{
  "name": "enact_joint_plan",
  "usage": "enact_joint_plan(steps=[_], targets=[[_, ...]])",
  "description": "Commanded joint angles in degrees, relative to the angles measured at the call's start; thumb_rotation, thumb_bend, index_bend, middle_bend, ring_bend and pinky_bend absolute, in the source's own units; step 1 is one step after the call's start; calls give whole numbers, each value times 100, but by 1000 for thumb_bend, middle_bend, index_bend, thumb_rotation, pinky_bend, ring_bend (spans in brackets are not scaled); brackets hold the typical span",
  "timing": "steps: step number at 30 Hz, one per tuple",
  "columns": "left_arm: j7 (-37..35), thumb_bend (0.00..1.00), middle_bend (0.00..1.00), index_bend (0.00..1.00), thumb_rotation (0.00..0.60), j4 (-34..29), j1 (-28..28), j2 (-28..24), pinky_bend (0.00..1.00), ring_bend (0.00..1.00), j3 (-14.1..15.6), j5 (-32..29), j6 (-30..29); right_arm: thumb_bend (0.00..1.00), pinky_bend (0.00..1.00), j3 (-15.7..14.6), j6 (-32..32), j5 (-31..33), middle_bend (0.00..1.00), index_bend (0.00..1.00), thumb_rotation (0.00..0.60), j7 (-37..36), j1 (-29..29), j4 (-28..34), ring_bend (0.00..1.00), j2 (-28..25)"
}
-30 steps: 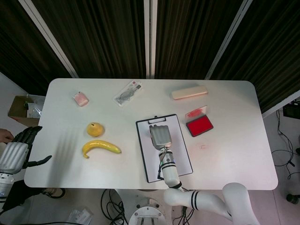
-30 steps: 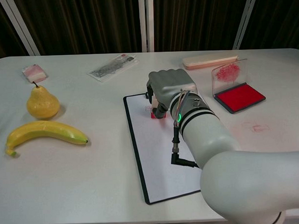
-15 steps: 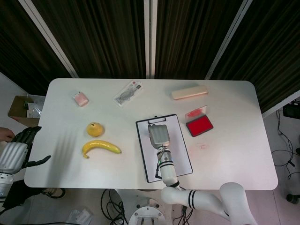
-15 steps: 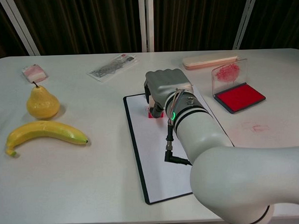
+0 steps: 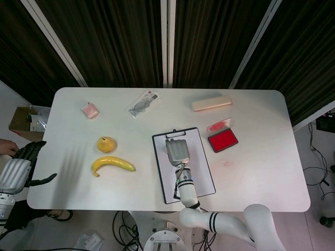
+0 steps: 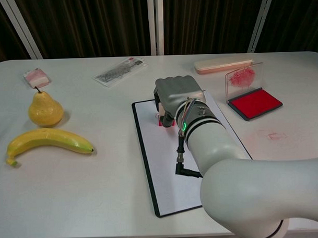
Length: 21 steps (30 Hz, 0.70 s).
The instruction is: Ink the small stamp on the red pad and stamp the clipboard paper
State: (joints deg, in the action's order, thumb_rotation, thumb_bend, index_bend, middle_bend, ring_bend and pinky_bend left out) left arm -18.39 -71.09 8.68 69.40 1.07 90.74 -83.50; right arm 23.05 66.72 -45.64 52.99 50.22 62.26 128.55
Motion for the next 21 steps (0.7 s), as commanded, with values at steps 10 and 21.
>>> enact_joint_plan(steps=[10, 21], targets=[[-25, 105, 92, 80, 217, 25, -13, 2, 184, 94, 1, -3, -13, 412, 933, -101, -9, -96, 645, 751, 600, -29, -29, -251, 836, 132], [-44, 104, 92, 80, 215, 42, -29, -7, 184, 94, -3, -4, -37, 413, 933, -170, -47, -92, 645, 751, 600, -27, -5, -295, 836, 145]])
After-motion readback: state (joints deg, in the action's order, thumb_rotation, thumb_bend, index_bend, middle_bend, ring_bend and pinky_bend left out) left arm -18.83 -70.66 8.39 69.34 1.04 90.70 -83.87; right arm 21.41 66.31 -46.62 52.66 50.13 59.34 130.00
